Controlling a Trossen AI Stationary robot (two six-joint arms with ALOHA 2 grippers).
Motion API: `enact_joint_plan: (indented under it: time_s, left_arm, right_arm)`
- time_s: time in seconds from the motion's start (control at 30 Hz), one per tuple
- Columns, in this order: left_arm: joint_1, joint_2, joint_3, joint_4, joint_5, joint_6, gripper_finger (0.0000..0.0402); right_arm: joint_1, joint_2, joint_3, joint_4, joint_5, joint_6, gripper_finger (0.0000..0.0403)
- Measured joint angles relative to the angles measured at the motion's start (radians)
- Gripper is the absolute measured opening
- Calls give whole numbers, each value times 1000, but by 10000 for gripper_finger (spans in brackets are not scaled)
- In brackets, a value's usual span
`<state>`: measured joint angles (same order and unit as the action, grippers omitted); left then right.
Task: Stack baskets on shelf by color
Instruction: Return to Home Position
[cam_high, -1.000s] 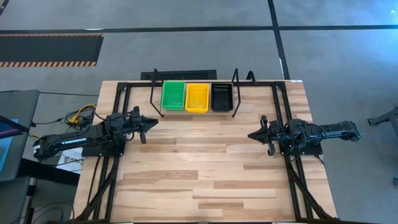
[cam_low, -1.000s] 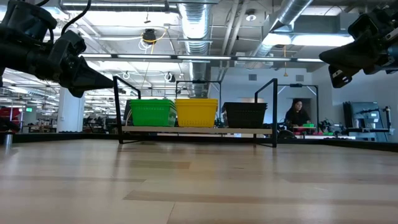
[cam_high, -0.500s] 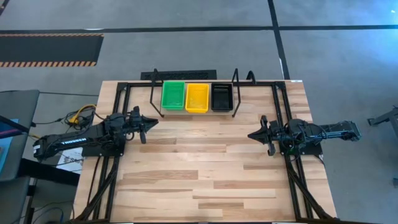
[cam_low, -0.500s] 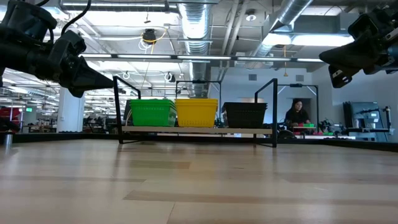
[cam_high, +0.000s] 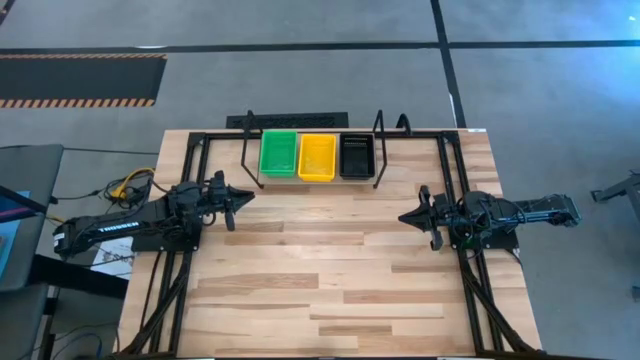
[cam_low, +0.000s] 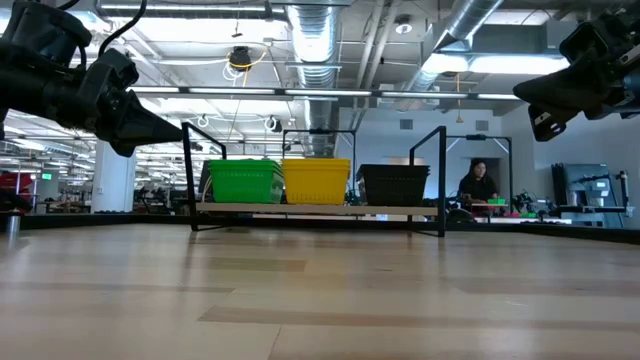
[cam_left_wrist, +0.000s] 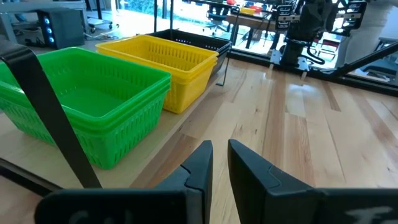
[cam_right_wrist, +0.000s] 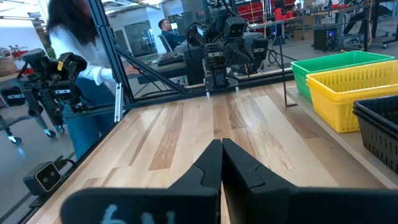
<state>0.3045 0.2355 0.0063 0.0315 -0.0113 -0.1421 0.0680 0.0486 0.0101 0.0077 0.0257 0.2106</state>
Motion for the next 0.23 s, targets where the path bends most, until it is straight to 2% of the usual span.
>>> enact_joint_plan:
  time_s: [0.23]
  left_arm:
    - [0,0,0,0,0,0,38]
  right_arm:
    - [0,0,0,0,0,0,28]
